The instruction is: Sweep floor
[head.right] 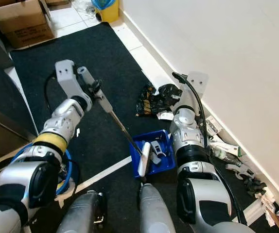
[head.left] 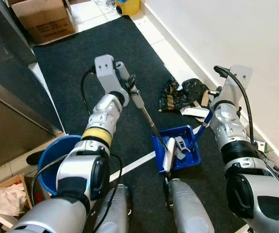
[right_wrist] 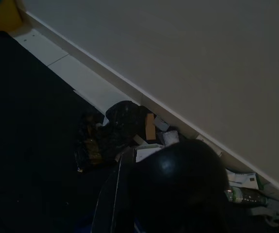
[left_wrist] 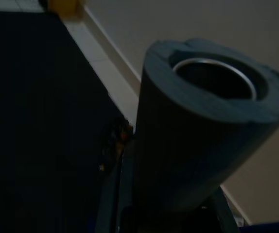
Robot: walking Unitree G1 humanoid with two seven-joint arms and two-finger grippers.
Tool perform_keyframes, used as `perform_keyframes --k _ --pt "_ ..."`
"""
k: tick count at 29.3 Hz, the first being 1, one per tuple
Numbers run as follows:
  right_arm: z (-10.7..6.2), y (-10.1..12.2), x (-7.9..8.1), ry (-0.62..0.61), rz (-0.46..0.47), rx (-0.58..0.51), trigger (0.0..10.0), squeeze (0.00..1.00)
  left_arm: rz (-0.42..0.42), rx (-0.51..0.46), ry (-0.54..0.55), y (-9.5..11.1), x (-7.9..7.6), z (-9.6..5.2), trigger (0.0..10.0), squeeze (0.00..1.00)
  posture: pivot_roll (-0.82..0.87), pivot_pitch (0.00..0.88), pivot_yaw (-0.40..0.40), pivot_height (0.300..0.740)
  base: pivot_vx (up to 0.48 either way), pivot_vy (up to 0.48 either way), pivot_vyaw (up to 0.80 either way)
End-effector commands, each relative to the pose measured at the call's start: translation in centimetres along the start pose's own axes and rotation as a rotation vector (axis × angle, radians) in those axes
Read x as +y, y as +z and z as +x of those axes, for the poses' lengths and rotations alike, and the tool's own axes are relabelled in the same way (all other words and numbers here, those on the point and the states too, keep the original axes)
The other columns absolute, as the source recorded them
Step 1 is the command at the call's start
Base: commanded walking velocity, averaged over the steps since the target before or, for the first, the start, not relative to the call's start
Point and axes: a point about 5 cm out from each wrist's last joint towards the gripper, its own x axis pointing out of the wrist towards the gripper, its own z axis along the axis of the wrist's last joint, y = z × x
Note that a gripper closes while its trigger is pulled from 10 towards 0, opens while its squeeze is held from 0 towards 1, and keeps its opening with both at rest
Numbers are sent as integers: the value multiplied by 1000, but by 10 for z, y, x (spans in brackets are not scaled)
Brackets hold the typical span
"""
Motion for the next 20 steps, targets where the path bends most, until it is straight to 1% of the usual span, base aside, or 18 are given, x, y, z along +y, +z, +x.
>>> perform_keyframes --k 1,2,3,5,6,7,8,9,11,12,13,14,15,16,17,19,20 --pt "-2 -5 4 16 16 28 10000 0 2 -54 -12 15 5 -2 10000 0 -29 166 16 740 0 0 0" --pt "-1 -4 4 17 19 27 10000 0 36 -90 -18 30 10 -9 10000 0 -18 164 14 740 0 0 0" --pt "-1 -4 4 17 19 27 10000 0 36 -90 -18 30 10 -9 10000 0 -18 164 14 740 0 0 0" --pt "-1 -3 4 18 20 26 10000 0 53 -117 -30 44 12 -16 10000 0 -18 164 14 740 0 0 0" --pt "0 -2 4 18 22 25 10000 0 101 -135 -40 58 15 -24 10000 0 -4 163 14 740 0 0 0" --pt "0 -2 3 18 27 25 10000 0 146 -134 -44 71 18 -33 10000 0 17 160 13 740 0 0 0" --pt "1 -1 3 18 31 24 10000 0 177 -130 -48 79 19 -40 10000 0 17 160 13 740 0 0 0" --pt "1 1 2 17 37 22 10000 0 256 -119 -30 87 22 -46 10000 0 30 156 11 740 0 0 0" --pt "3 7 1 15 58 12 10000 0 378 -117 14 95 27 -54 10000 0 34 156 10 740 0 0 0" --pt "3 7 1 15 58 12 10000 0 378 -117 14 95 27 -54 10000 0 34 156 10 740 0 0 0" --pt "3 11 1 16 69 0 10000 0 428 -123 31 98 29 -57 10000 0 47 149 9 740 0 0 0" --pt "5 30 0 18 109 -54 10000 0 437 -160 36 104 25 -62 10000 0 54 141 10 740 0 0 0" --pt "5 30 0 18 109 -54 10000 0 437 -160 36 104 25 -62 10000 0 54 141 10 740 0 0 0" --pt "5 40 0 18 131 -85 10000 0 429 -188 34 107 22 -63 10000 0 54 136 12 740 0 0 0" --pt "5 57 -1 19 162 -137 10000 0 423 -243 40 112 16 -64 10000 0 52 128 15 740 0 0 0" --pt "5 63 -2 20 174 -158 10000 0 425 -270 42 115 13 -65 10000 0 52 128 15 740 0 0 0" --pt "5 75 -3 22 193 -197 10000 0 419 -306 41 125 6 -69 10000 0 51 121 16 740 0 0 0"
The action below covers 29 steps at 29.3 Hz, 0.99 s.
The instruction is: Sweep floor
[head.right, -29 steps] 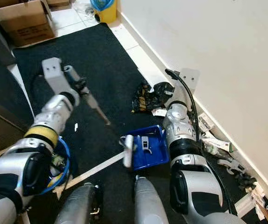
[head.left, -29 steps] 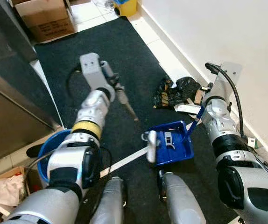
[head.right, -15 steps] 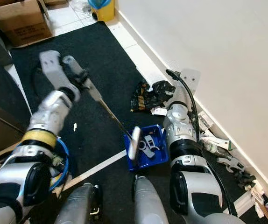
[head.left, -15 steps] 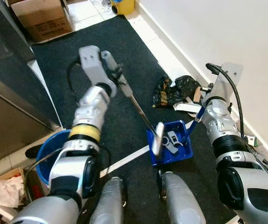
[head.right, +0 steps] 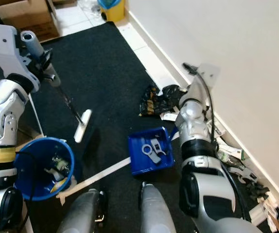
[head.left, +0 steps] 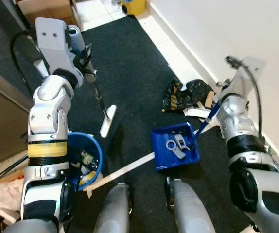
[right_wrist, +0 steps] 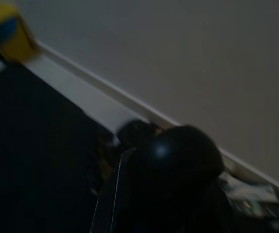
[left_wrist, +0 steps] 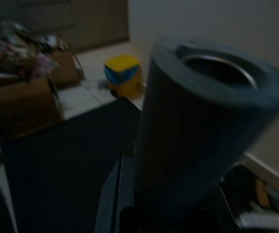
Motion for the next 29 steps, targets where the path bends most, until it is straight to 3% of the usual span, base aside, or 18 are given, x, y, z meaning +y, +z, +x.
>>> perform_keyframes --k 1,4,8,11,14,19,23,29 --pt "1 34 7 32 77 -112 10000 0 -20 -125 -32 28 -10 0 10000 0 51 115 17 740 0 0 0" --pt "1 49 9 39 103 -154 10000 0 -7 -162 -54 40 -13 1 10000 0 53 103 20 740 0 0 0" --pt "0 57 11 44 115 -172 10000 0 2 -127 -61 35 -14 0 10000 0 56 95 22 740 0 0 0" --pt "0 61 11 43 114 -191 10000 0 -34 -58 -40 15 -17 -3 10000 0 53 81 25 740 0 0 0" --pt "-1 63 11 42 117 -192 10000 0 -54 -41 -32 9 -18 -5 10000 0 54 75 23 740 0 0 0" --pt "-1 69 7 30 137 -197 10000 0 -157 35 -5 -13 -22 -9 10000 0 47 64 25 740 0 0 0" --pt "4 64 -9 -31 242 -141 10000 0 -197 121 -37 -40 -36 -13 10000 0 47 53 30 740 0 0 0" --pt "6 71 -24 -88 246 -165 10000 0 -205 202 -55 -61 -46 -19 10000 0 41 48 38 740 0 0 0"
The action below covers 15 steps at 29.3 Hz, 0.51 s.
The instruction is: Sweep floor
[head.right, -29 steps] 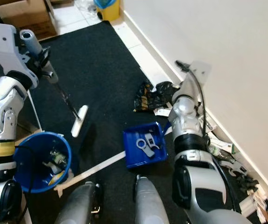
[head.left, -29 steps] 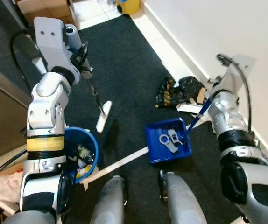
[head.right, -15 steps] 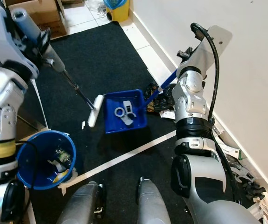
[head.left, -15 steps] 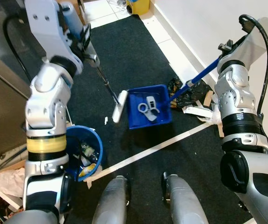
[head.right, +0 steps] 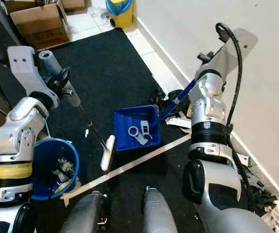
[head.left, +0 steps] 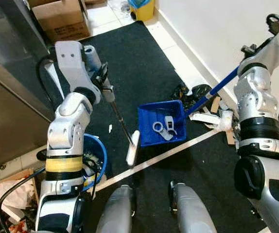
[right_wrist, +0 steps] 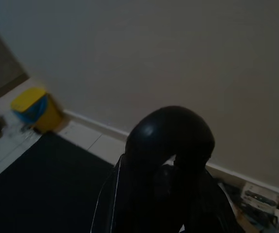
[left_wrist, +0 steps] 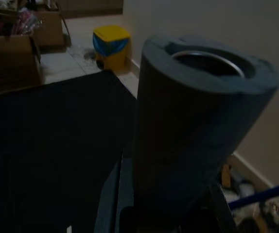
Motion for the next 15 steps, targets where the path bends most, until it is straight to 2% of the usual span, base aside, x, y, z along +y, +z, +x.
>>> perform_keyframes --k 1,8,11,12,15 --pt "2 13 -5 -17 45 -47 10000 0 -11 27 -18 -10 -5 -1 10000 0 35 46 42 740 0 0 0" --pt "4 20 -13 -37 36 -69 10000 0 31 118 -25 -34 -10 -10 10000 0 31 40 45 740 0 0 0" --pt "3 19 -15 -44 -5 -87 10000 0 53 160 -4 -45 -9 -13 10000 0 32 36 43 740 0 0 0" --pt "3 17 -15 -45 -43 -100 10000 0 97 188 15 -53 -5 -16 10000 0 32 36 43 740 0 0 0" --pt "2 16 -14 -41 -64 -111 10000 0 105 200 31 -56 -2 -20 10000 0 32 36 43 740 0 0 0"
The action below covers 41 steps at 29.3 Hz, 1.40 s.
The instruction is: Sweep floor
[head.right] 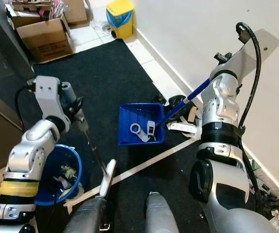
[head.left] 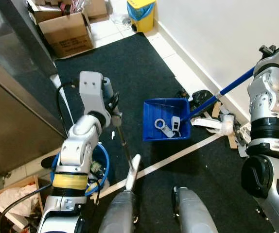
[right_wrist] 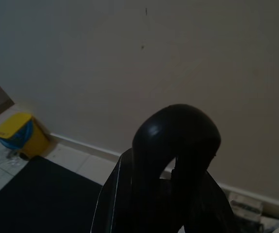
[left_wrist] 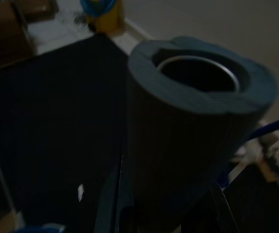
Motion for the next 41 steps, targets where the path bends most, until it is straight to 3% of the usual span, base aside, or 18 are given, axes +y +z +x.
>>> perform_keyframes --k 1,8,23,41 --pt "0 12 -1 2 -2 -69 10000 0 34 -6 27 0 6 -4 10000 0 33 34 38 740 0 0 0" --pt "2 19 1 7 16 -80 10000 0 83 -5 11 -1 3 -10 10000 0 36 31 32 740 0 0 0" --pt "3 15 7 34 23 -57 10000 0 21 -4 22 -5 -4 -14 10000 0 48 28 13 740 0 0 0" --pt "4 14 6 32 21 -49 10000 0 -48 9 -8 -7 -11 -16 10000 0 52 40 11 740 0 0 763"
